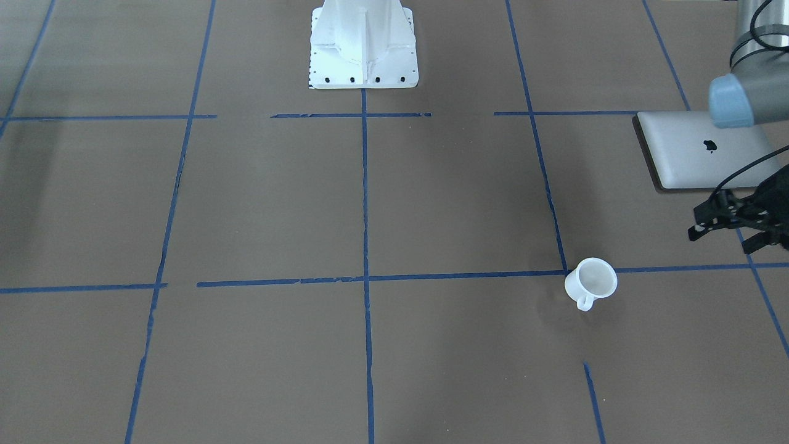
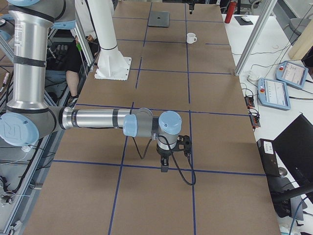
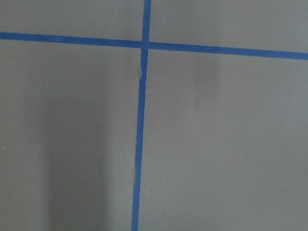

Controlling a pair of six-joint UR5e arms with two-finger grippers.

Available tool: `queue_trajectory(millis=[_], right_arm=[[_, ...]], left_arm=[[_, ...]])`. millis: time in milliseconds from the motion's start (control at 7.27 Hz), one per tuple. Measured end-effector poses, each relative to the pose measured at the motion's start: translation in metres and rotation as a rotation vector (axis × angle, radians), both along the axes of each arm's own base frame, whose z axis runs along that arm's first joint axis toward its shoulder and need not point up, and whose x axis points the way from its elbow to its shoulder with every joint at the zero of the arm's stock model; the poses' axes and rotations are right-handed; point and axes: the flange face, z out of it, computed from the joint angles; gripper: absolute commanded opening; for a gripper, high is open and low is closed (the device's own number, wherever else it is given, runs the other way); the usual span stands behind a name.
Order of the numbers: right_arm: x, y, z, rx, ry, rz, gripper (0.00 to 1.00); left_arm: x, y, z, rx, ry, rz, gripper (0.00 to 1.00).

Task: Place cup on laptop
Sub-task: 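Reach the left gripper down to the white cup and grasp it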

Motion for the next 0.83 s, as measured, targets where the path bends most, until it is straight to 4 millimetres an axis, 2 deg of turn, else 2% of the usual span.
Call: queue_trajectory(millis=[138, 275, 412, 550, 825], right_arm=[[0.0, 0.0, 0.0, 0.0, 0.0, 0.0, 1.0], [0.0, 0.0, 0.0, 0.0, 0.0, 0.0, 1.0], [0.0, 0.0, 0.0, 0.0, 0.0, 0.0, 1.0], [0.0, 0.0, 0.0, 0.0, 0.0, 0.0, 1.0], [0.0, 0.0, 0.0, 0.001, 0.0, -0.001, 1.0]], left_arm=[[0.04, -0.021, -0.017, -0.034, -0.005, -0.005, 1.0], [0.066, -0.038, -0.027, -0.048, -0.027, -0.026, 1.0], [0.089, -0.051, -0.028, -0.053, -0.042, -0.046, 1.0], [0.112, -0.06, -0.023, -0.041, -0.049, -0.062, 1.0], [0.156, -0.063, -0.001, -0.008, -0.058, -0.051, 0.99]])
